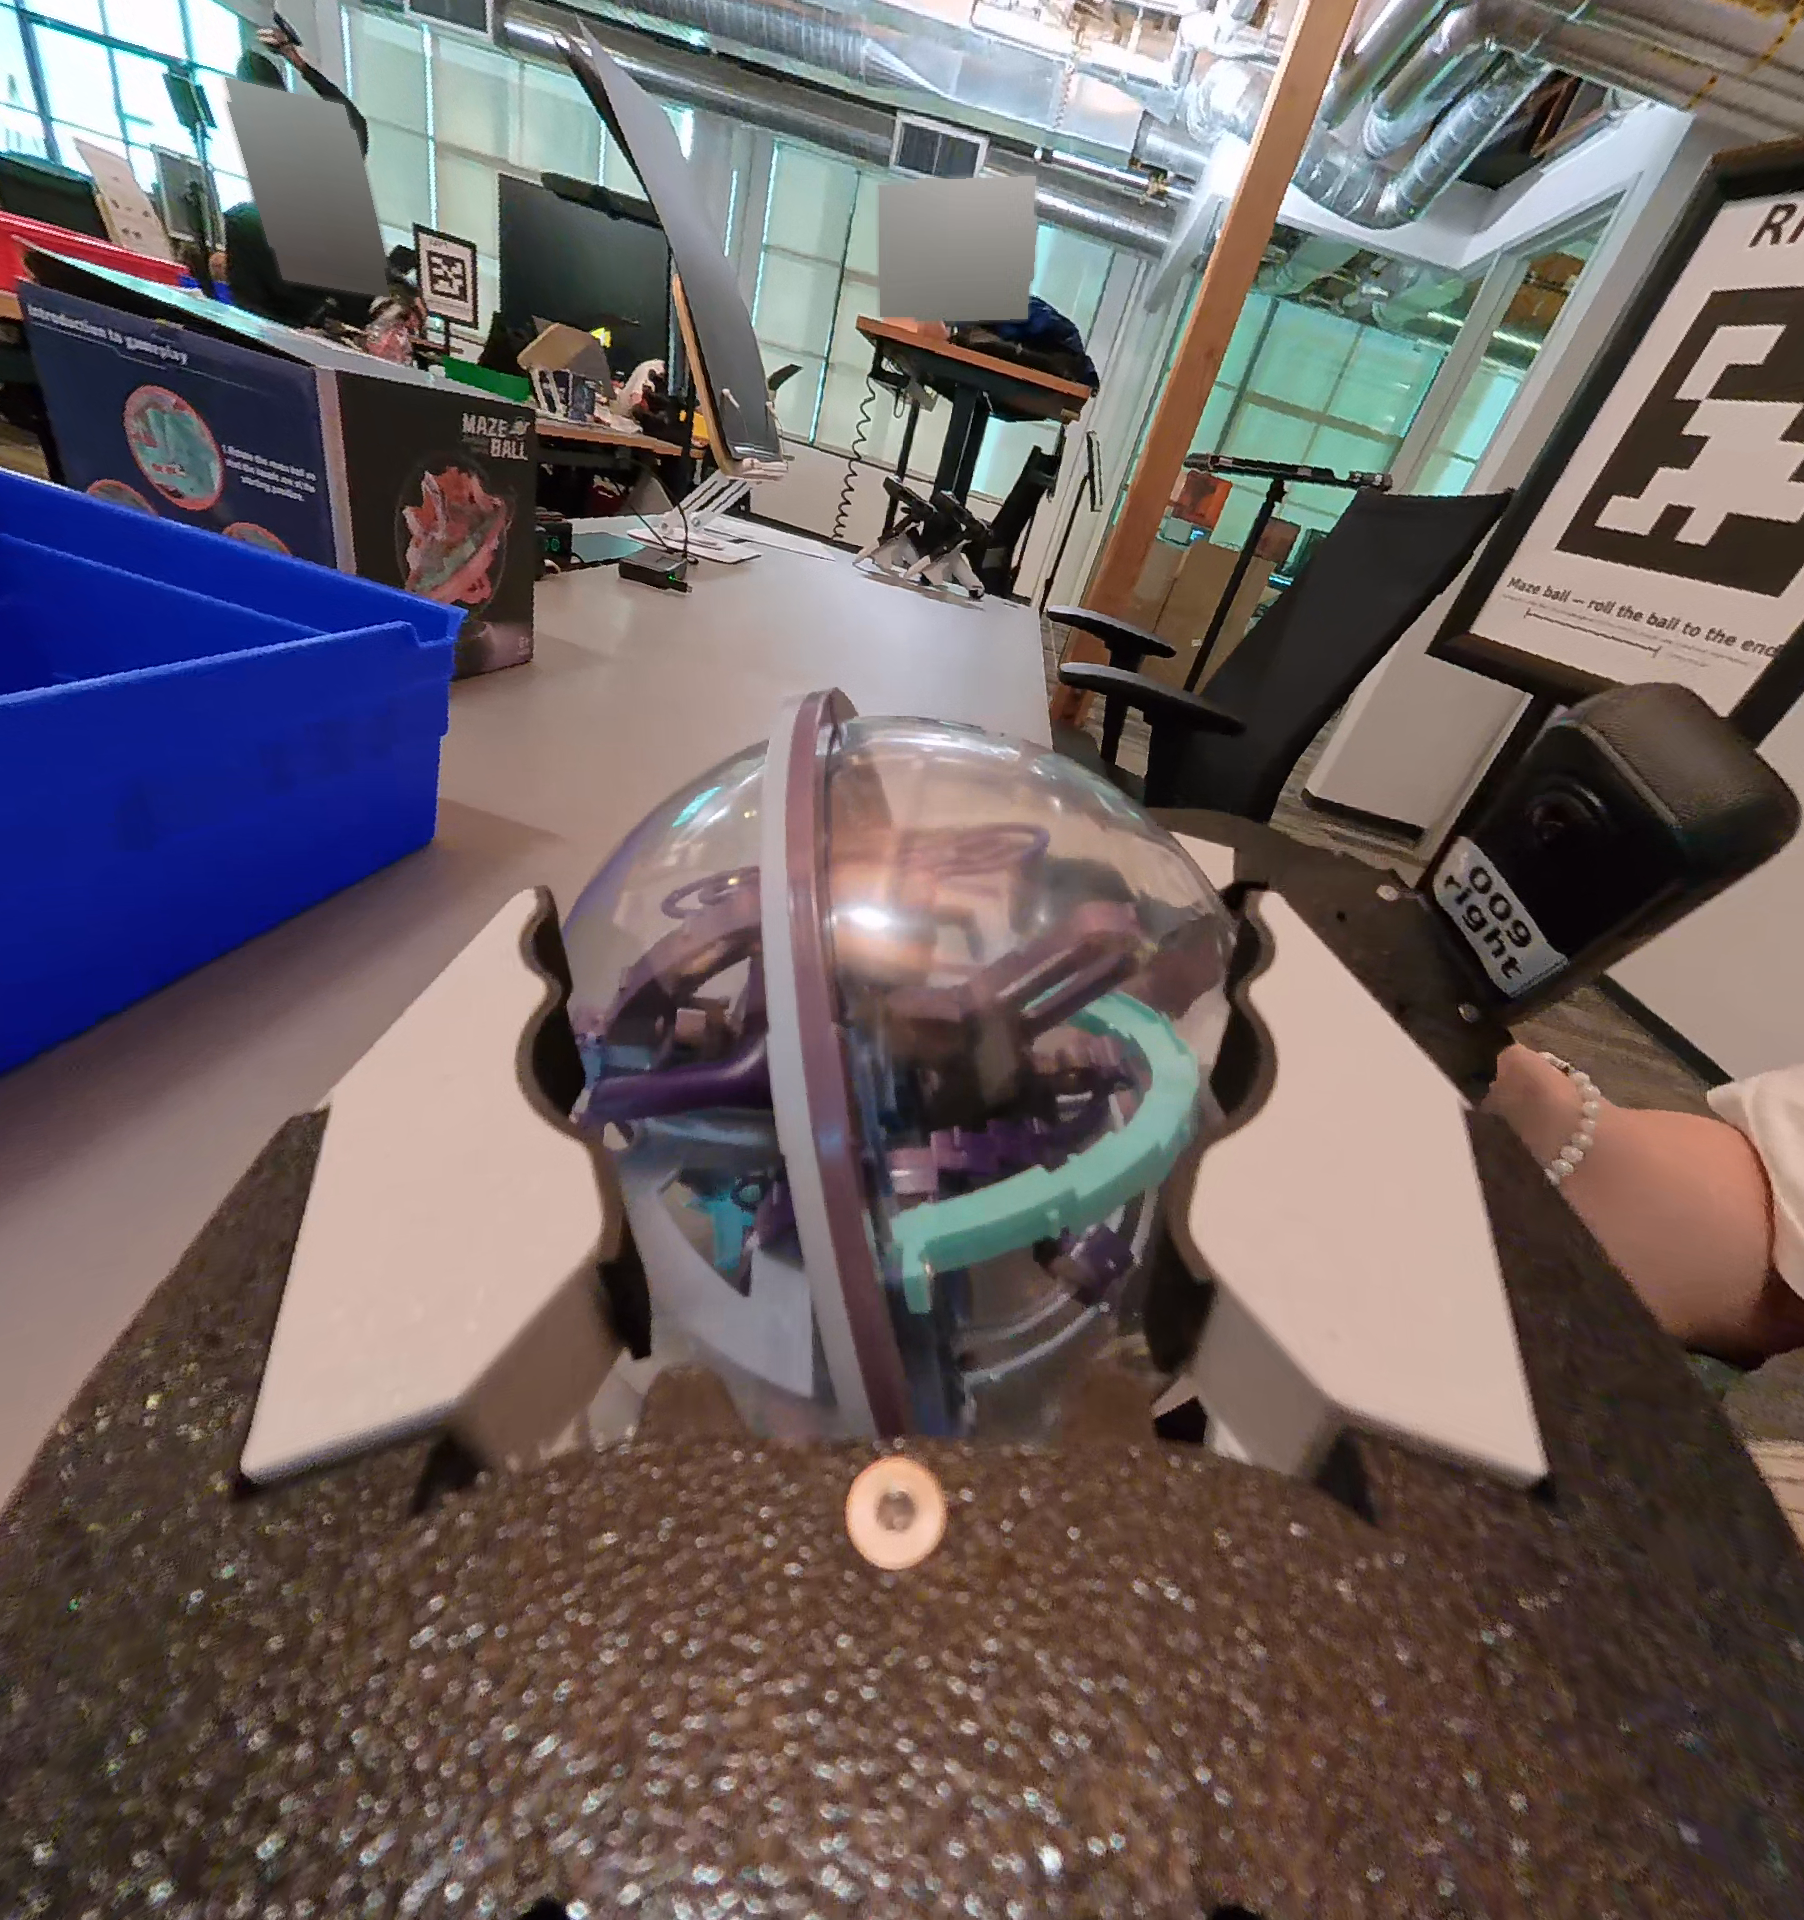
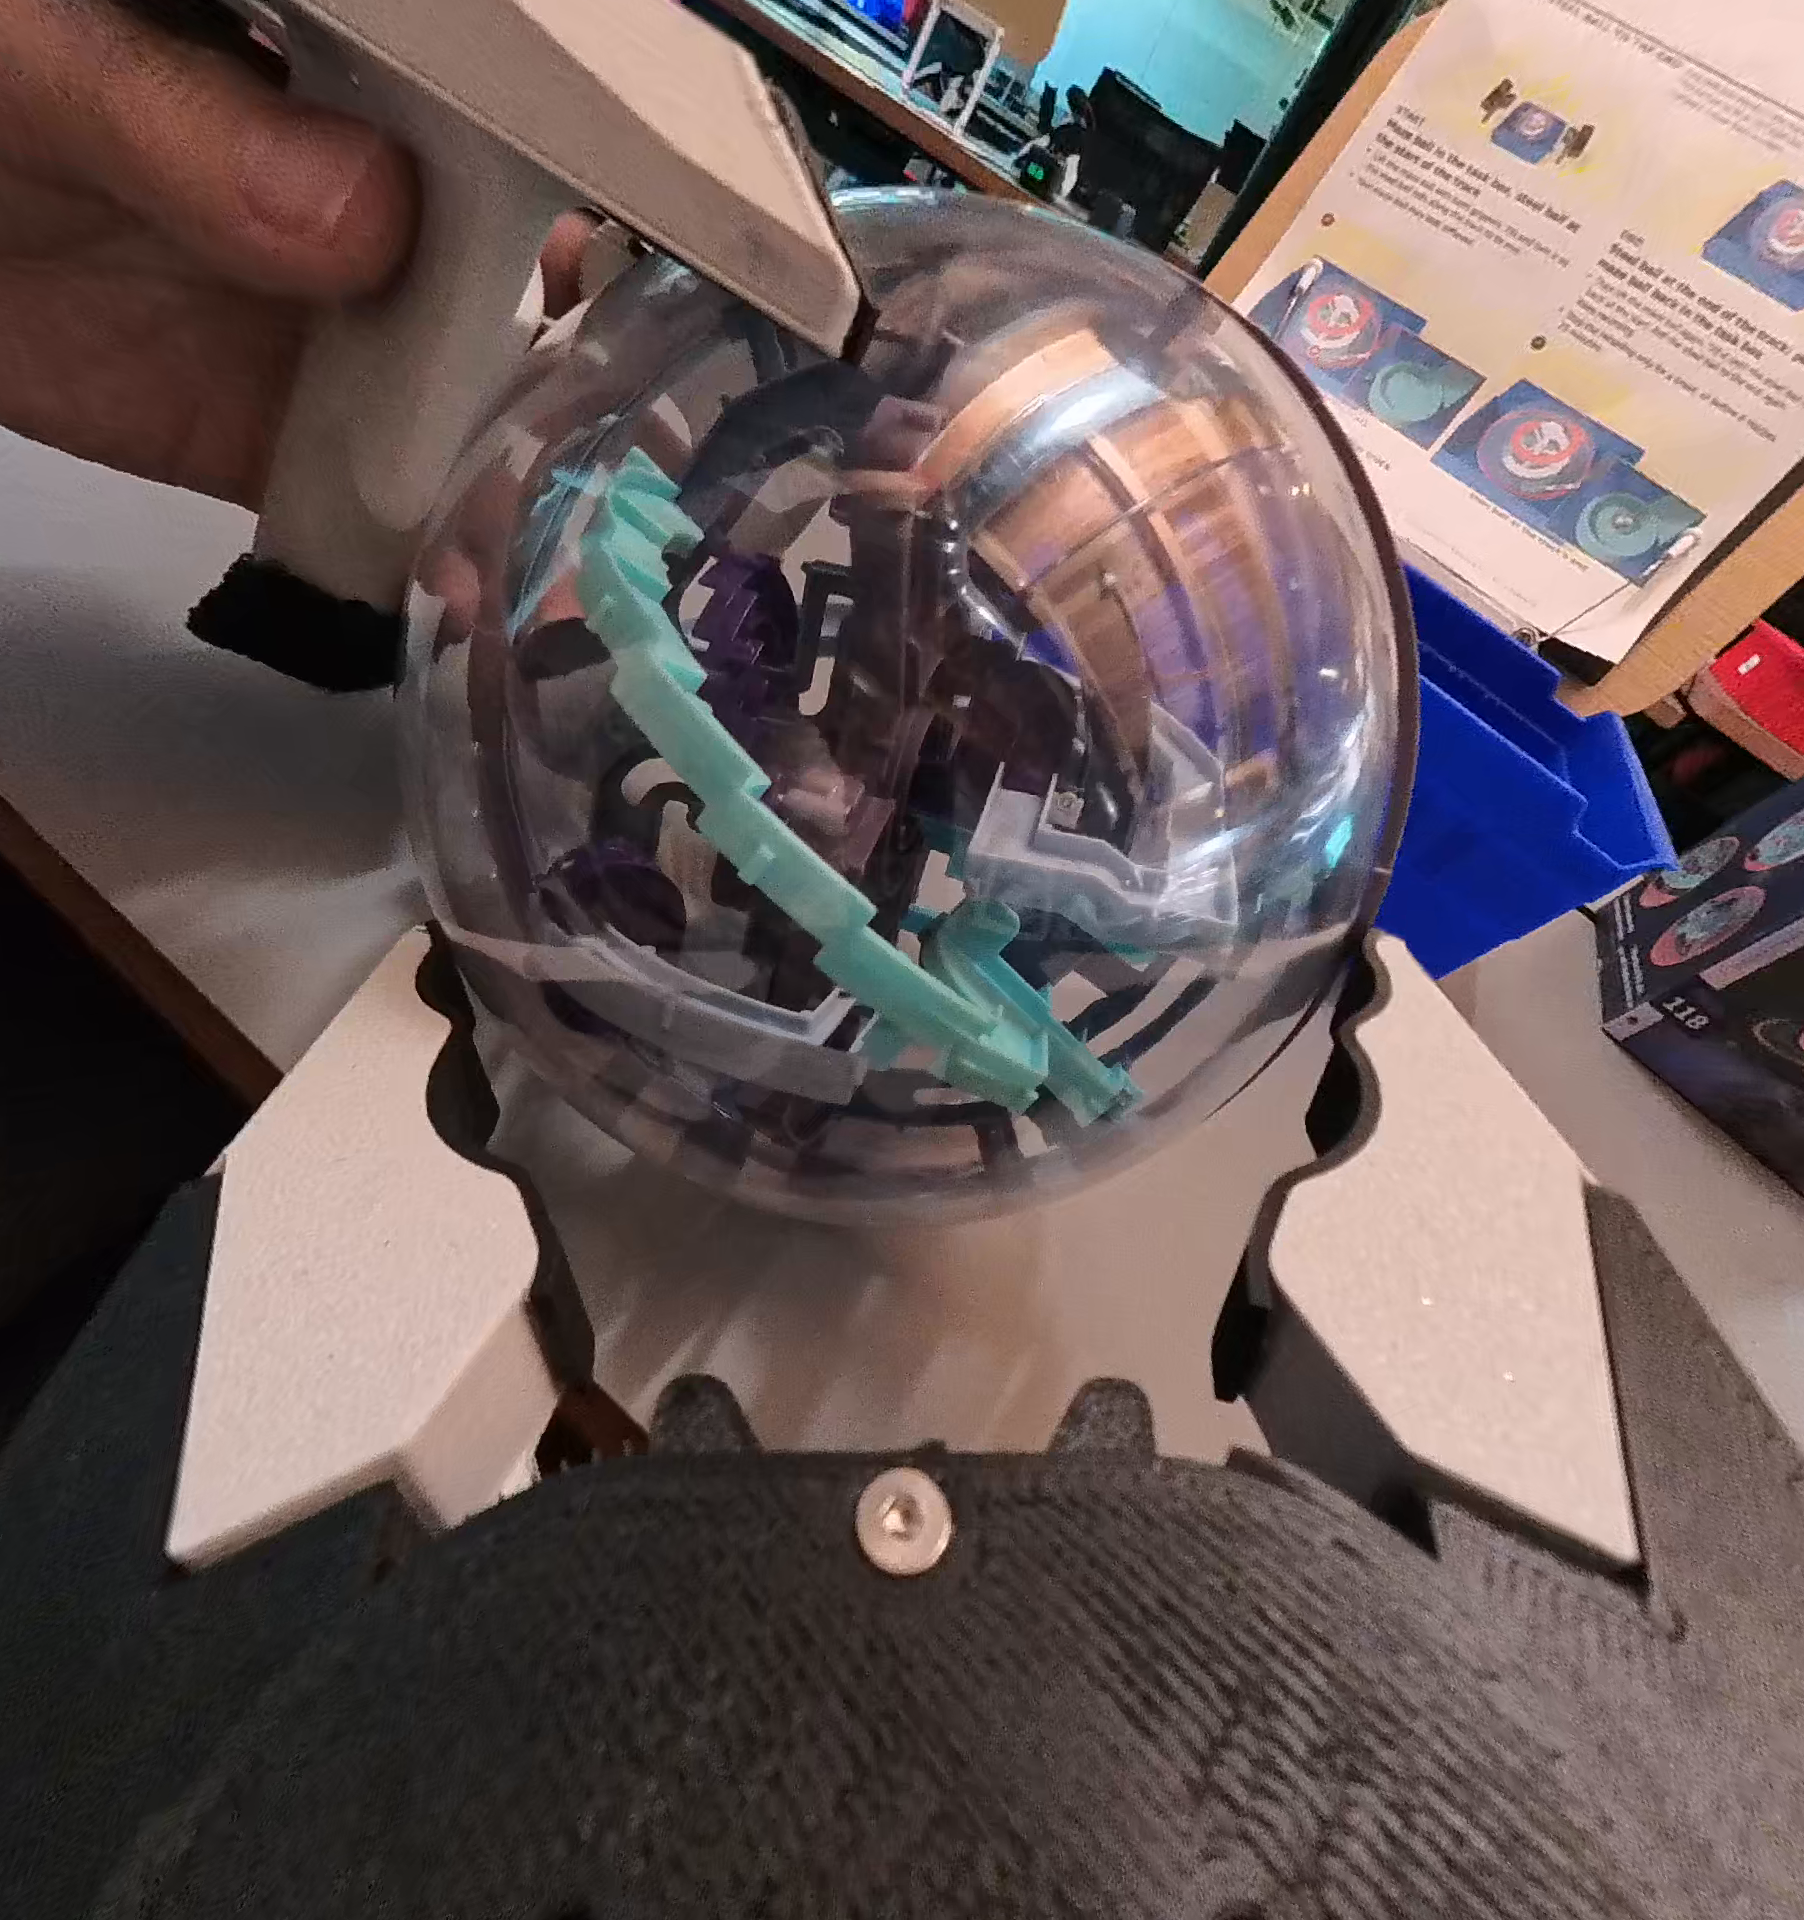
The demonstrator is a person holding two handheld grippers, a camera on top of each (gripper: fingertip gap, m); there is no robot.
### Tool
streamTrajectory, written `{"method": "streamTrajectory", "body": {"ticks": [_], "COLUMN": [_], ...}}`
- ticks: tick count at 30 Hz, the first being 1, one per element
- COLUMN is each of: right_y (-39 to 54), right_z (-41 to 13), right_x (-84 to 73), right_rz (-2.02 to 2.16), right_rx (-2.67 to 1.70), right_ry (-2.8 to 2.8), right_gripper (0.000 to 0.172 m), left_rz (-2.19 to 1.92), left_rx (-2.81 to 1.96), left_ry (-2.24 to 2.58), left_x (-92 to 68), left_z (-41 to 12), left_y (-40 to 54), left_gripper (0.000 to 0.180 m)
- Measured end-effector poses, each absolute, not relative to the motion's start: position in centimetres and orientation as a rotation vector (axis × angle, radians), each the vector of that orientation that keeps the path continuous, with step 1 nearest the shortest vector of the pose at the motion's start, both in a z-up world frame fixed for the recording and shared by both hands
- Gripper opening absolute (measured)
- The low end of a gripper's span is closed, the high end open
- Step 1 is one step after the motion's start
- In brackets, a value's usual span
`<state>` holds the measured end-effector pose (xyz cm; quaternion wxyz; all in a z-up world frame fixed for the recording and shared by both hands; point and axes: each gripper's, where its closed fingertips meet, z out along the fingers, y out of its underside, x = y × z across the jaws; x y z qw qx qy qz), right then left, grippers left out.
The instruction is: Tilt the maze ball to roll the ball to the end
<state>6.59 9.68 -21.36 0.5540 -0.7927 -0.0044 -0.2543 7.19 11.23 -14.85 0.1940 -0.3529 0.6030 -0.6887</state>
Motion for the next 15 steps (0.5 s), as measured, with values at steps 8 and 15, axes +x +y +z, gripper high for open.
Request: {"method": "streamTrajectory", "body": {"ticks": [8, 15], "right_y": [9.3, 9.2], "right_z": [-22.7, -24.0], "right_x": [5.7, 5.0], "right_rz": [-0.706, -0.608], "right_rx": [-1.888, -1.862], "right_ry": [0.049, 0.142], "right_gripper": [0.152, 0.146], "left_rz": [-1.923, -1.844], "left_rx": [-0.912, -0.819], "left_ry": [1.795, 1.86], "left_x": [5.9, 5.2], "left_z": [-14.8, -14.7], "left_y": [10.9, 10.6], "left_gripper": [0.121, 0.12]}}
